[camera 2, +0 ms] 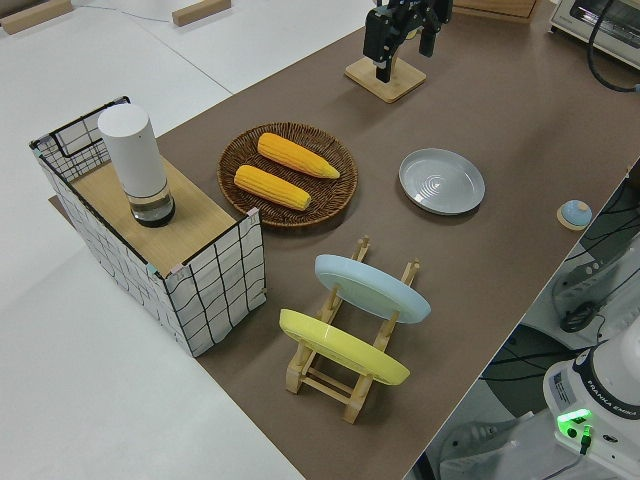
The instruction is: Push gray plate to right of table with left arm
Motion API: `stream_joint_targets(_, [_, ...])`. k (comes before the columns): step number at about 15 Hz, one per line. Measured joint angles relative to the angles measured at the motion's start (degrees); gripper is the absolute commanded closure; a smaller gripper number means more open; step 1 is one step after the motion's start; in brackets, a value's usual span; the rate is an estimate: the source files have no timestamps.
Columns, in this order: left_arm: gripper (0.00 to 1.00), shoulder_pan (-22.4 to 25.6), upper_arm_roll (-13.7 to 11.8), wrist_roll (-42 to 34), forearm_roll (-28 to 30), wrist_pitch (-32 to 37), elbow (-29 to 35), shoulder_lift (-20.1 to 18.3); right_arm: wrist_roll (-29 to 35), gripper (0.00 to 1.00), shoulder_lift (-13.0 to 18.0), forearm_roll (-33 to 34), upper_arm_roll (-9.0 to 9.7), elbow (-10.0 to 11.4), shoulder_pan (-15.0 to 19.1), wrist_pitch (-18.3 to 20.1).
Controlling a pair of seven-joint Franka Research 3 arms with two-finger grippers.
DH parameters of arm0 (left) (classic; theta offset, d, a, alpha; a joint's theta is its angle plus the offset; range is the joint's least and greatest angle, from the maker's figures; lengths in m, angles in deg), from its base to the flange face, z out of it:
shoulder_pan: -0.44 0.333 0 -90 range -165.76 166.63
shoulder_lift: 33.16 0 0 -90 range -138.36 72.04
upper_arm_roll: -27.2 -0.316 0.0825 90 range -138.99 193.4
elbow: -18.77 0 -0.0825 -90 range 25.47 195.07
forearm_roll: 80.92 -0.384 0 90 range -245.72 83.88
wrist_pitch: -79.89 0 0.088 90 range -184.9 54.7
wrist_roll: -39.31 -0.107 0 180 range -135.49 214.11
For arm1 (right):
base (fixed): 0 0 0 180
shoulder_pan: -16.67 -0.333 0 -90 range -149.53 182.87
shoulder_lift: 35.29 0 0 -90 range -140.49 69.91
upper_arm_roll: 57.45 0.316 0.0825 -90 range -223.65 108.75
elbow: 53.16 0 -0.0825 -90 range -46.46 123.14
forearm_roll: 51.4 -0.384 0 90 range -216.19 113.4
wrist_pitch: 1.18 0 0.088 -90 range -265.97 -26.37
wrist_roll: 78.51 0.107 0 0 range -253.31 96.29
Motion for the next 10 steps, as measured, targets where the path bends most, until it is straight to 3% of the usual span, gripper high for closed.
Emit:
stream_joint_targets(5, [0.01, -0.58, 1.60, 0.84, -2.38, -0.01, -0.22, -0.27, 0.00, 0.017, 0.00, 0.00, 0.00, 0.00, 0.00, 0.00])
stream_joint_targets(10, [0.01, -0.85, 1.65, 0.99, -2.48, -0.01, -0.22, -0.35, 0.00, 0.017, 0.00, 0.00, 0.00, 0.00, 0.00, 0.00])
